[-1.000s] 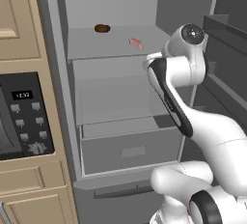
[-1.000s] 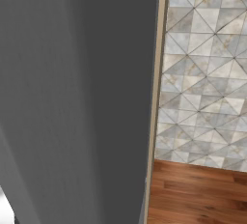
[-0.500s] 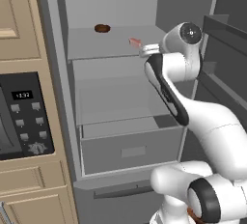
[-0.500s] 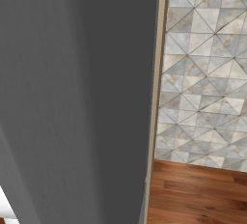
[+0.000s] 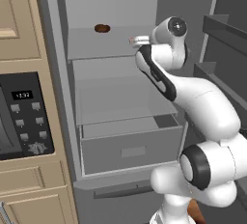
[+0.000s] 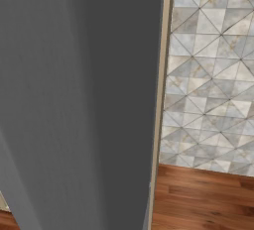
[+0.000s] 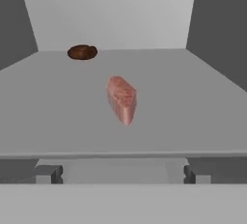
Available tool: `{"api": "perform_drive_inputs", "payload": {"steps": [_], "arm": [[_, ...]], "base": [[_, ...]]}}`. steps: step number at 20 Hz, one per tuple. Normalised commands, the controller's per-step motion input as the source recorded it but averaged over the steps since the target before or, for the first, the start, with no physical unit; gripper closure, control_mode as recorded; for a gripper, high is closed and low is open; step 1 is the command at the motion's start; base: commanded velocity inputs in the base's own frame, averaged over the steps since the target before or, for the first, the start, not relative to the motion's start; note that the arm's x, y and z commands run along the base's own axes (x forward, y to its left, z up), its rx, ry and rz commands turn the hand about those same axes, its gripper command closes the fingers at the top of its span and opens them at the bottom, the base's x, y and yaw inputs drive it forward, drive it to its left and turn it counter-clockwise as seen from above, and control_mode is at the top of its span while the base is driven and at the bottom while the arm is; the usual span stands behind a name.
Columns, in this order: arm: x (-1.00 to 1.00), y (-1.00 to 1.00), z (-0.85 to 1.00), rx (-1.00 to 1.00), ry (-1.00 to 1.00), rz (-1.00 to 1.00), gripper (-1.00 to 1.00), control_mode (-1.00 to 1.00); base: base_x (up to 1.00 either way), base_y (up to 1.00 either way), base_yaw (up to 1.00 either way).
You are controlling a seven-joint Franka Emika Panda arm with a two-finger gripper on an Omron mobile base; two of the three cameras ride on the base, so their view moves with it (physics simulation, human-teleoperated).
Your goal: Take the steak from the fridge and place it on the digital scale on the counter by the fridge. Wait a few seconds for a reading, then move it to the plate on the dining counter.
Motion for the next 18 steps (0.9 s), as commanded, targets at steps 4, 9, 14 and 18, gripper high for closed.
{"api": "perform_drive_inputs", "payload": {"steps": [4, 9, 14, 18], "arm": [[0.82, 0.12, -0.01, 0.0, 0.01, 0.0, -1.0, -1.0], [0.72, 0.0, -0.09, 0.0, 0.01, 0.0, -1.0, -1.0], [0.56, 0.0, -0.22, 0.0, 0.05, 0.0, -1.0, -1.0], [0.43, 0.0, -0.32, -0.02, 0.04, 0.0, -1.0, -1.0]], "base": [[0.0, 0.0, 0.0], [0.0, 0.0, 0.0], [0.0, 0.0, 0.0], [0.0, 0.0, 0.0]]}}
